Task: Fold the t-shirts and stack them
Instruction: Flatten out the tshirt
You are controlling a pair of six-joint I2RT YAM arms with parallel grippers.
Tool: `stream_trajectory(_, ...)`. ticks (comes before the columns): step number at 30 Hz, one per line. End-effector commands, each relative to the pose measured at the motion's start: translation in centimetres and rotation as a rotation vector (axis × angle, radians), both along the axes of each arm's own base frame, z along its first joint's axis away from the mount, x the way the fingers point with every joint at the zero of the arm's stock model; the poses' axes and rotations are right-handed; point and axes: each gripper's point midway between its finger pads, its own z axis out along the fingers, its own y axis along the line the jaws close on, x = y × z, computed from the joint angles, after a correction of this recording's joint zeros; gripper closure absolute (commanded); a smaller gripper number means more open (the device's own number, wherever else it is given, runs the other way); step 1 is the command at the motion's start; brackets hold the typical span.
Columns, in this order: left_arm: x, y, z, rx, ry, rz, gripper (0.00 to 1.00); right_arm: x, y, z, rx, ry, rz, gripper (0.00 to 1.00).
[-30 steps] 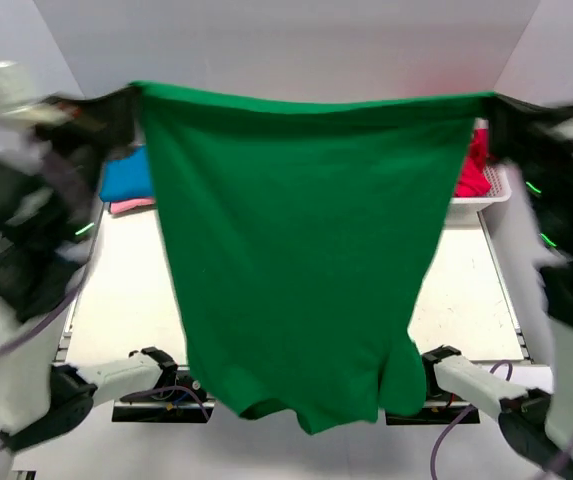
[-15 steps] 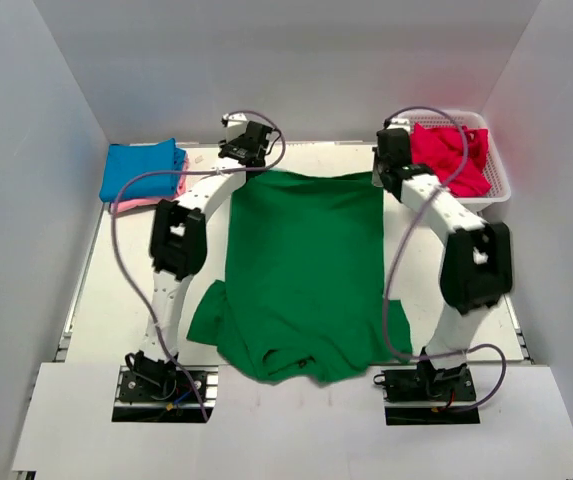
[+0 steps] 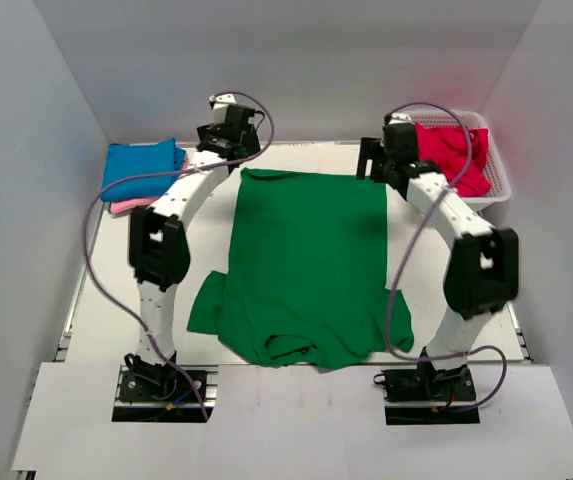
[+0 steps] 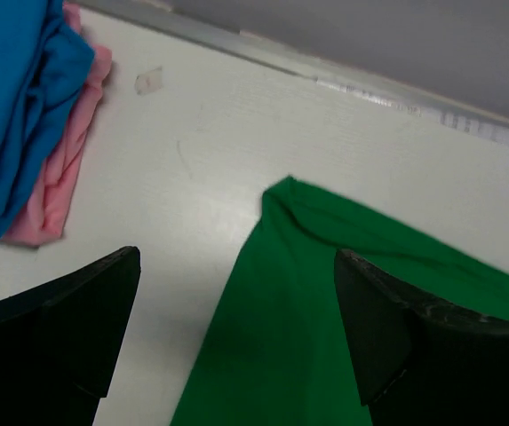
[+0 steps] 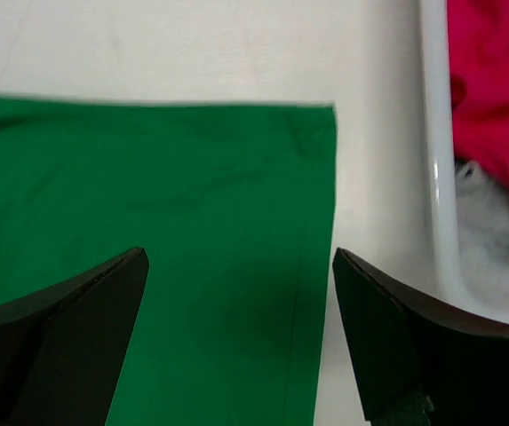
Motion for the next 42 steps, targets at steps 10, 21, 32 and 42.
stream_trajectory(10, -26.7, 1.2, -10.0, -0.408, 0.415, 0.015, 0.0, -13.5, 6.5, -5.4, 0.246, 0.179, 0.263, 0.1)
stream_trajectory(21, -32.3, 3.8, -13.9, -0.55, 0.289, 0.073, 0.0, -16.2, 6.7, -13.4, 0.255, 0.369, 0.199, 0.1)
stream_trajectory(32, -33.9, 6.1, -15.9, -0.487, 0.357, 0.245, 0.0, -17.4, 5.0, -16.4, 0.224, 0.452, 0.105, 0.1)
stream_trajectory(42, -40.4, 12.9, -17.4, -0.221, 0.557, 0.717, 0.0, -18.3, 2.0, -16.3, 0.149, 0.441, -0.009, 0.1)
